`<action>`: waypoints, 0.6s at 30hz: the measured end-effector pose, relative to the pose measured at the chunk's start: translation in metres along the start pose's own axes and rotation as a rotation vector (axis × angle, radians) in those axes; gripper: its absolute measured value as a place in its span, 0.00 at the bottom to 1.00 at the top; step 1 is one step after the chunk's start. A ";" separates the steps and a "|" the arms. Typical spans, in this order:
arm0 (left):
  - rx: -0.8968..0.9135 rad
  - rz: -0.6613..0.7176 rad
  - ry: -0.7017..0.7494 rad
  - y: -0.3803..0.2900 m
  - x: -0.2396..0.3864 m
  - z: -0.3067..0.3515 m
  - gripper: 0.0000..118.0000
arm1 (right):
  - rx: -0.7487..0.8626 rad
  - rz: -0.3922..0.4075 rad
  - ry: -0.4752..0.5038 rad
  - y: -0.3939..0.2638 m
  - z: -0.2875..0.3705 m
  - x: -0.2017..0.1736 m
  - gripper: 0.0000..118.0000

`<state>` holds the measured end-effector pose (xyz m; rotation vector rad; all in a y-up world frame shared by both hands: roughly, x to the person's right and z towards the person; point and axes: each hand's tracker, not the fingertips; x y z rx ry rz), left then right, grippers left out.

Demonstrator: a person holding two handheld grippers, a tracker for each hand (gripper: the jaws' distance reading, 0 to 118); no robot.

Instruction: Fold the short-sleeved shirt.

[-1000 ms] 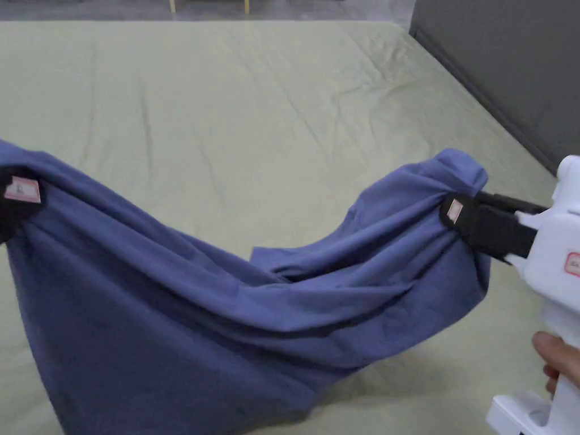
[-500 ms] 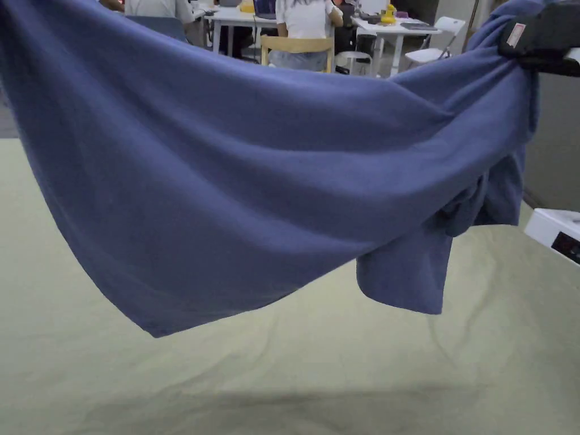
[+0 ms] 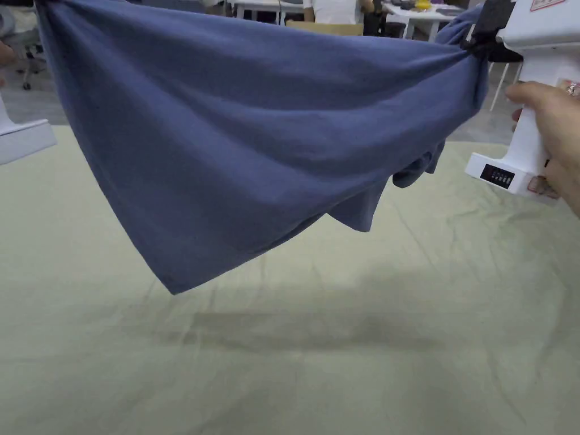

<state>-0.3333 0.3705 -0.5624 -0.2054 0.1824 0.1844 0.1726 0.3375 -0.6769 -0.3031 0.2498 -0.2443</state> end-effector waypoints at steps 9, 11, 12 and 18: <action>-0.366 0.073 0.035 -0.221 -0.027 -0.103 0.00 | -0.296 0.013 -0.156 -0.201 -0.092 0.074 0.12; -0.434 0.118 0.028 -0.256 -0.037 -0.107 0.00 | -0.336 -0.033 -0.159 -0.233 -0.091 0.091 0.12; -0.448 0.124 0.026 -0.268 -0.041 -0.106 0.00 | -0.347 -0.043 -0.156 -0.245 -0.091 0.098 0.12; -0.467 0.123 -0.003 -0.310 -0.037 -0.039 0.00 | -0.357 -0.008 -0.122 -0.283 -0.036 0.109 0.12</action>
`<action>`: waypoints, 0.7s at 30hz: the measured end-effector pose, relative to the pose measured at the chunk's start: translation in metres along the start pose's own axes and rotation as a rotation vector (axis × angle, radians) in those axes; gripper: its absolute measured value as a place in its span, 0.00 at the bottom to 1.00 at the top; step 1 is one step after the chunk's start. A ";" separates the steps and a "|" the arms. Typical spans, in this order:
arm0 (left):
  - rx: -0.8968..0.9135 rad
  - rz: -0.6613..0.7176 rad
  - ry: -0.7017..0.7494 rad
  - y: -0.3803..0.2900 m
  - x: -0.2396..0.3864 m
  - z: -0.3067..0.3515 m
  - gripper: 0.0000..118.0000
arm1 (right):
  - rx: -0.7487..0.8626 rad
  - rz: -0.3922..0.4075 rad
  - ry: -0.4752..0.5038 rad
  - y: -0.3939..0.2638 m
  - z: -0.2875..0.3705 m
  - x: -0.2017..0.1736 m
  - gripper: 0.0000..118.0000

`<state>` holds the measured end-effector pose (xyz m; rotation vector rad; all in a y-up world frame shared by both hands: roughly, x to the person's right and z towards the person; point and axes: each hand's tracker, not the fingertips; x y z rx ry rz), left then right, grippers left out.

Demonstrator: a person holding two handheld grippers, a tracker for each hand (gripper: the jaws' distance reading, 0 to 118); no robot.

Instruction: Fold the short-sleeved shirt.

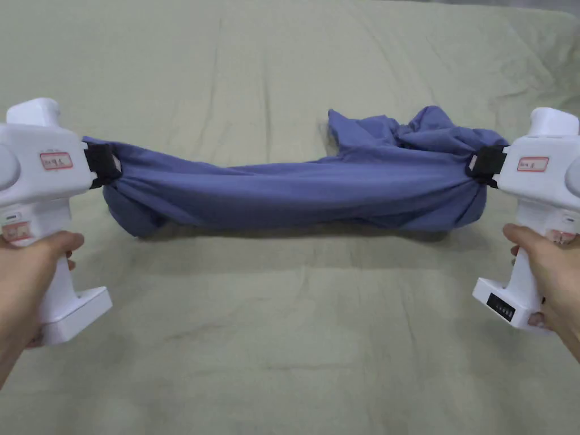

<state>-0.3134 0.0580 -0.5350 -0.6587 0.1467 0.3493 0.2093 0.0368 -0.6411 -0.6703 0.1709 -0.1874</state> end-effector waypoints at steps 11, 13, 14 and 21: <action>-0.018 -0.050 -0.025 -0.109 -0.012 0.133 0.00 | 0.007 -0.026 0.017 -0.118 0.128 0.019 0.12; -0.017 -0.050 -0.015 -0.130 -0.015 0.160 0.00 | 0.006 -0.034 0.017 -0.143 0.156 0.021 0.12; -0.018 -0.041 -0.014 -0.142 -0.017 0.171 0.00 | 0.000 -0.033 0.017 -0.154 0.172 0.016 0.12; -0.122 -0.007 0.012 -0.214 -0.031 0.228 0.00 | -0.095 -0.041 -0.023 -0.235 0.258 0.028 0.12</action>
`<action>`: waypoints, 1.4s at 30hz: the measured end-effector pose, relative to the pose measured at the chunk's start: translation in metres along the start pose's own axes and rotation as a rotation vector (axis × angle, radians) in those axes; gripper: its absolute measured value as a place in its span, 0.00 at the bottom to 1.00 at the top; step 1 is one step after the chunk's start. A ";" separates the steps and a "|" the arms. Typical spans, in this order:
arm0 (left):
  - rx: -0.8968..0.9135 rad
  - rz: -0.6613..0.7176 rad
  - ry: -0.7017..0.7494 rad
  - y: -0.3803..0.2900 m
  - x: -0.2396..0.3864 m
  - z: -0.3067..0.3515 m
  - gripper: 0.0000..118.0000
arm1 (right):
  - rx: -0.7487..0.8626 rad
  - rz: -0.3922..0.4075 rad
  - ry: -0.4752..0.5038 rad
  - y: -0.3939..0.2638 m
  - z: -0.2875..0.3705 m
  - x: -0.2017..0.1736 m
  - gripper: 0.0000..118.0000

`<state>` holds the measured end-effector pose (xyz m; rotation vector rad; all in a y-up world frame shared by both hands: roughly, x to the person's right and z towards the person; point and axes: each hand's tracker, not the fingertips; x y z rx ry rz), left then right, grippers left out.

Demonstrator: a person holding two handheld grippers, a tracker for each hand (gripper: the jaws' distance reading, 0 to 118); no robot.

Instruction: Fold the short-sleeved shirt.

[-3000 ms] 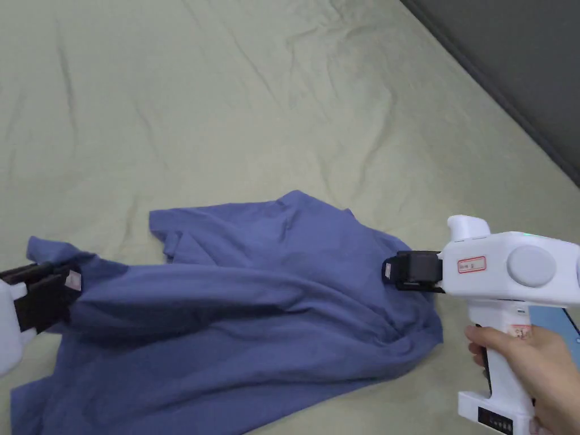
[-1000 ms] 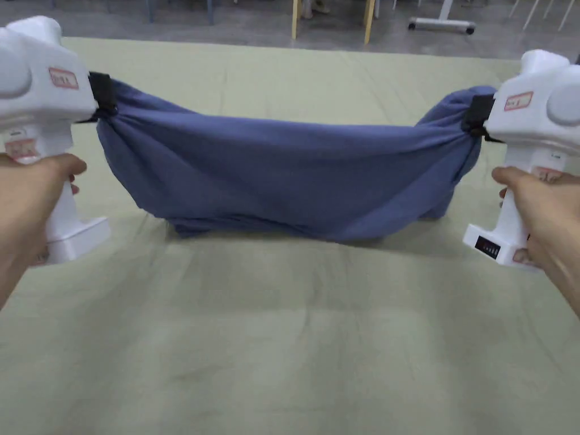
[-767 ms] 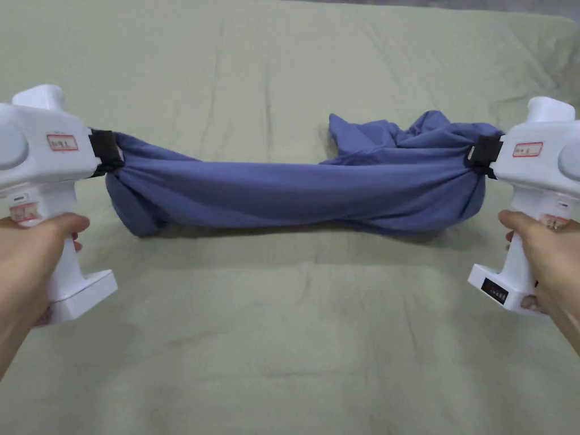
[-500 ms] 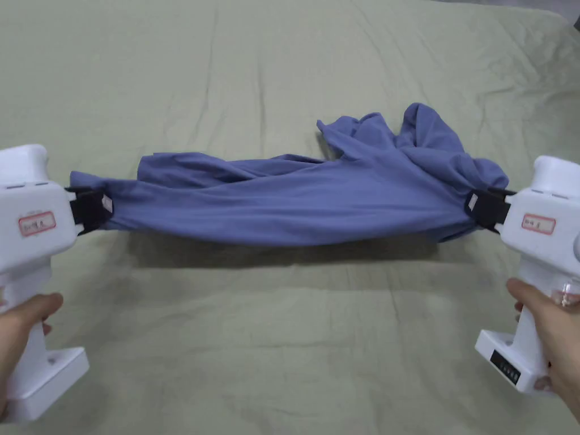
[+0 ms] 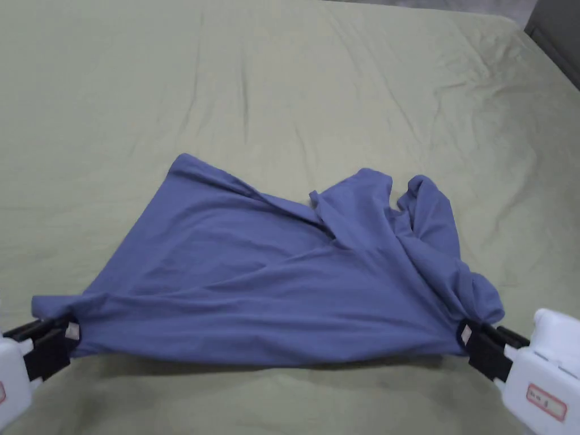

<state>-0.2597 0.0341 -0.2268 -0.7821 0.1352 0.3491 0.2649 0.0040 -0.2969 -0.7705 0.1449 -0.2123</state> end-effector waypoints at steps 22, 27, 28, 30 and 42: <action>0.014 -0.162 0.085 -0.050 0.060 0.130 0.00 | -0.037 0.208 -0.085 -0.020 0.115 -0.043 0.02; -0.040 -0.201 0.082 -0.046 0.061 0.121 0.00 | -0.080 0.227 -0.033 -0.021 0.104 -0.047 0.02; -0.044 -0.185 0.084 -0.044 0.059 0.120 0.00 | -0.080 0.228 -0.024 -0.020 0.104 -0.047 0.02; -0.046 -0.158 0.094 -0.039 0.053 0.111 0.02 | -0.073 0.235 -0.020 -0.021 0.104 -0.051 0.02; -0.201 0.004 0.094 -0.009 -0.003 -0.038 0.79 | -0.147 0.262 -0.001 -0.023 0.081 -0.055 0.02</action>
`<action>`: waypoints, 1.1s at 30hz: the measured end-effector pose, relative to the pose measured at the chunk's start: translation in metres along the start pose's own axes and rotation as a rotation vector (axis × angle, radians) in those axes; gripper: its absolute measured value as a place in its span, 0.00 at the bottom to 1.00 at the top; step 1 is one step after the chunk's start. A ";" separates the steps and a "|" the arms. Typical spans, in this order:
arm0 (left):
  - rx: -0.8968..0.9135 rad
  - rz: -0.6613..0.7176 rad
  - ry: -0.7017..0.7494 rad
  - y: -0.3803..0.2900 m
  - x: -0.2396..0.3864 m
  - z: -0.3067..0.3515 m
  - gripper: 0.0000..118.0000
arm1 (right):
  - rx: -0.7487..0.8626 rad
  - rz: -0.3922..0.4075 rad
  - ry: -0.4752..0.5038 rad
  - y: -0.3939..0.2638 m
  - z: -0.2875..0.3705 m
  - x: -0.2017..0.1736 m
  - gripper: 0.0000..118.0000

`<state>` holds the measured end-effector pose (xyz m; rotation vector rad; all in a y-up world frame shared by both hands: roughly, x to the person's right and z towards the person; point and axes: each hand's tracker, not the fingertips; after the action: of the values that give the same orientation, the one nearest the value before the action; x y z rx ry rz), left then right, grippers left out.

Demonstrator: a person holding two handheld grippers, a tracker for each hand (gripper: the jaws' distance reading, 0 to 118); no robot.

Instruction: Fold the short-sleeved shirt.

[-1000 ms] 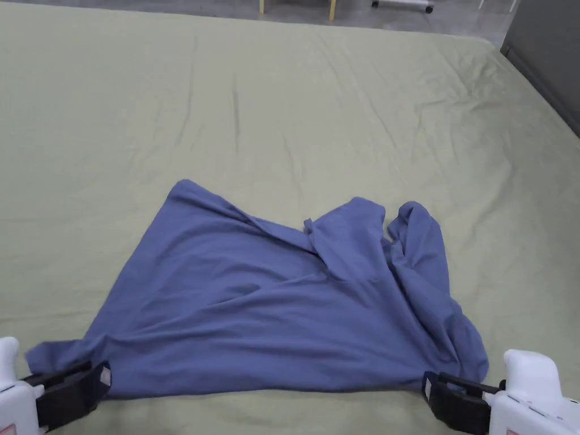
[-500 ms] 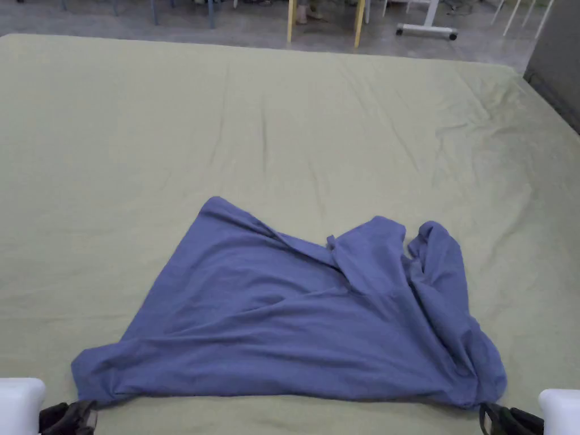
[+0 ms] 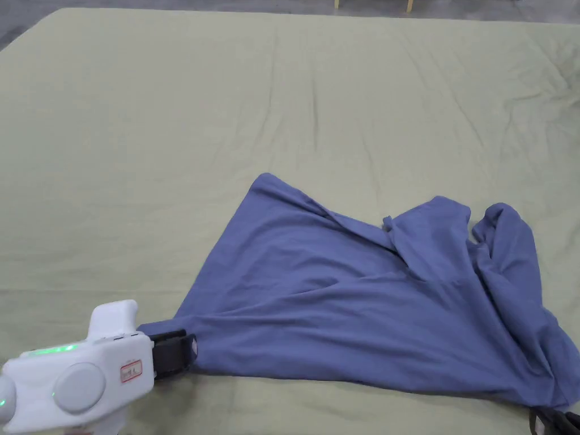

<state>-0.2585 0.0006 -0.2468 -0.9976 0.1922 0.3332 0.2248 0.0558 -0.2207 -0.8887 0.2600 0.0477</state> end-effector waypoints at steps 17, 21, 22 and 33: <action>0.040 -0.150 0.016 -0.005 0.031 0.020 0.03 | -0.008 0.041 0.046 0.096 -0.056 -0.016 0.85; 0.048 -0.146 0.003 0.006 0.034 0.029 0.03 | 0.064 0.037 0.037 0.181 -0.126 -0.023 1.00; 0.046 -0.146 0.002 0.008 0.034 0.028 0.03 | 0.018 0.025 0.037 0.202 -0.152 -0.022 1.00; 0.015 -0.113 -0.012 0.024 0.026 0.001 0.03 | -0.255 -0.033 -0.036 0.226 -0.295 0.012 0.58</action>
<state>-0.2427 0.0184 -0.2739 -0.9872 0.1265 0.2344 0.1422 -0.0302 -0.5725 -1.1447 0.2077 0.0672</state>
